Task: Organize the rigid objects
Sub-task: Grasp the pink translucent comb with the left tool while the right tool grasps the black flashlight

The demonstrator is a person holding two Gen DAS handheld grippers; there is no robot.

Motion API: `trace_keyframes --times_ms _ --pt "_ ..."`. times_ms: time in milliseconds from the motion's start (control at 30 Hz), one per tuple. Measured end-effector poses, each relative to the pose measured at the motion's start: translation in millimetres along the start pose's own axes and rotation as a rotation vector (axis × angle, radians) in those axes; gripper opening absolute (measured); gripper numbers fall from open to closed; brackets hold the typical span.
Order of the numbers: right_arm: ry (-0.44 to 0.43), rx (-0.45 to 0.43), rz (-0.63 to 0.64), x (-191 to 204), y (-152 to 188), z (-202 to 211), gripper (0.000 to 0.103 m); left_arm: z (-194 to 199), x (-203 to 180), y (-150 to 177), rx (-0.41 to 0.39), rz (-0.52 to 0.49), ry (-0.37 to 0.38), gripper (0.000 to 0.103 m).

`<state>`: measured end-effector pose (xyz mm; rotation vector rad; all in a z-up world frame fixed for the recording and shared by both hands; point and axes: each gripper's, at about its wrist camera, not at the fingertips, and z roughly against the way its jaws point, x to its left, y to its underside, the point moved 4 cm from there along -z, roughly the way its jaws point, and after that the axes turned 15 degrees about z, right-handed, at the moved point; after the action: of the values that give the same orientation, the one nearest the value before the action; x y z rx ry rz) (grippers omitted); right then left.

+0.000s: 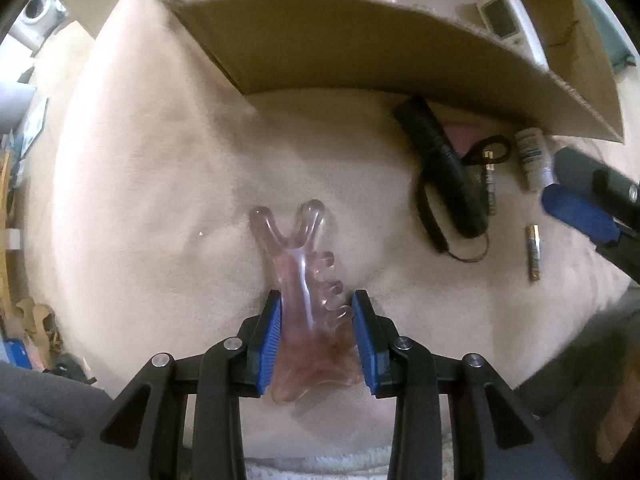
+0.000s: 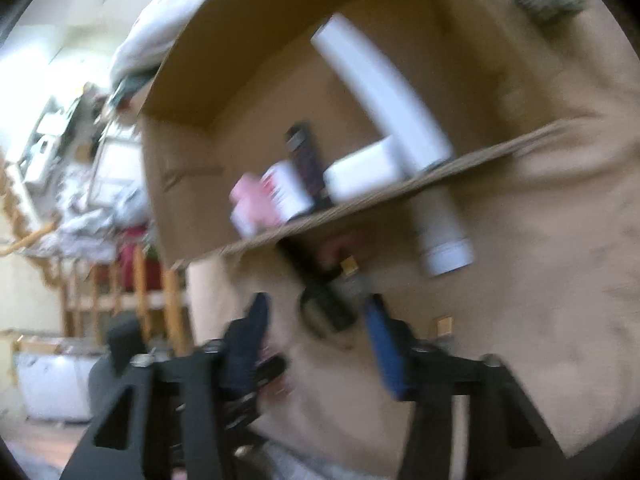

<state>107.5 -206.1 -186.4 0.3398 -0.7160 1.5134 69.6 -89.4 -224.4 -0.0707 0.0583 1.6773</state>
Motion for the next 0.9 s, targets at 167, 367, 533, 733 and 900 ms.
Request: trace_keyframes --times_ms 167,367,533,733,900 --pt "0.103 0.078 0.109 13.7 -13.4 -34.1 0.047 -0.8 -13.1 4.9 -0.001 0.004 0.014 0.031" --pt "0.186 0.111 0.191 18.5 -17.9 -67.8 0.047 6.7 6.0 -8.1 -0.005 0.011 0.020 0.031" --pt "0.259 0.097 0.248 20.8 -10.9 -66.5 0.026 10.5 4.9 -15.8 -0.009 0.013 0.013 0.031" --pt "0.242 0.069 0.211 18.9 -2.2 -53.1 0.021 8.7 0.9 -13.8 -0.017 0.016 0.007 0.032" --pt "0.216 0.038 0.190 16.7 5.8 -30.0 0.021 7.7 4.2 -13.3 -0.016 0.021 0.022 0.031"
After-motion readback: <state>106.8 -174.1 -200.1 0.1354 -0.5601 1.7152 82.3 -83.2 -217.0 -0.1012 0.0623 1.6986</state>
